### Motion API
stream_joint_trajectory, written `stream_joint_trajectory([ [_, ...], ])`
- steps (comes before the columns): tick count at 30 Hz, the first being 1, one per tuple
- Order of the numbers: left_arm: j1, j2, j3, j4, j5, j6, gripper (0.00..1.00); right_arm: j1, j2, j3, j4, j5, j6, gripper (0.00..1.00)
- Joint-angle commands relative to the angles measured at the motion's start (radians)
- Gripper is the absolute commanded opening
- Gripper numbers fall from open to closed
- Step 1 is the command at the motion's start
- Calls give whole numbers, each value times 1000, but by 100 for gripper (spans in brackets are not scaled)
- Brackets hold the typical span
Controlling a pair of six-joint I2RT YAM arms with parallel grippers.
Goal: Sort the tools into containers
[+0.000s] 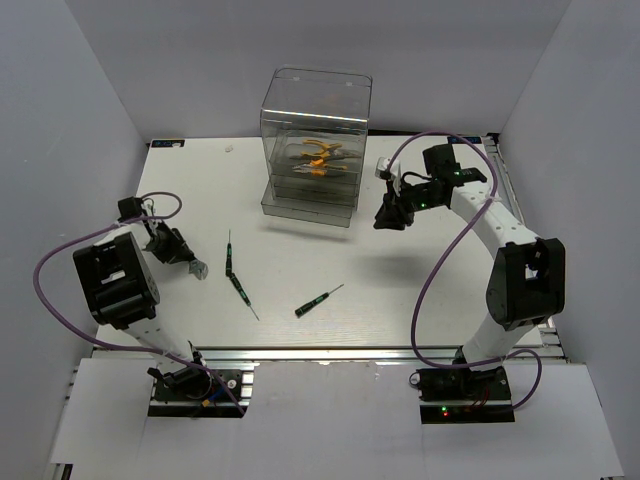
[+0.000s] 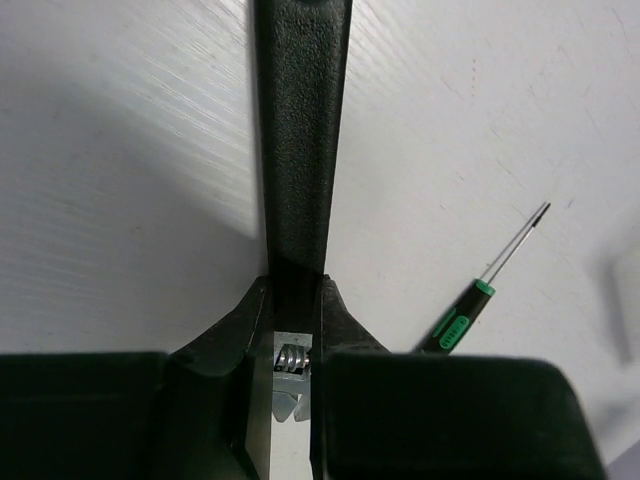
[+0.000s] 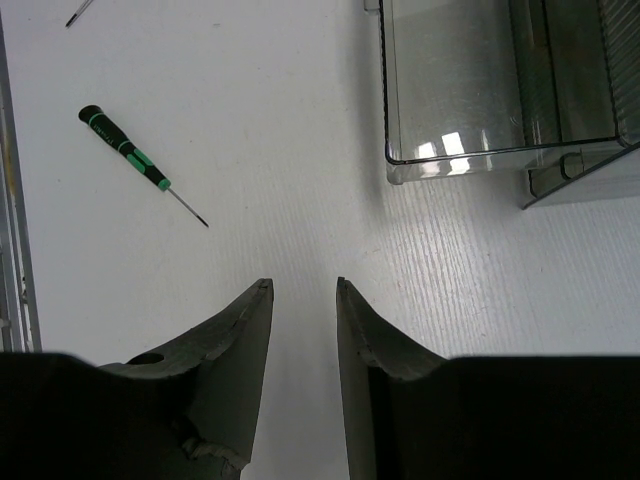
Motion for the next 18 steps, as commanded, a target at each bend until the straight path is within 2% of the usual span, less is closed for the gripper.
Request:
stream_joint_trajectory([
  [1, -29, -30, -14, -63, 71, -25, 0, -7, -45, -7, 34, -38, 11, 38],
  [18, -37, -115, 30, -87, 111, -55, 0, -10, -48, -5, 29, -38, 5, 38],
])
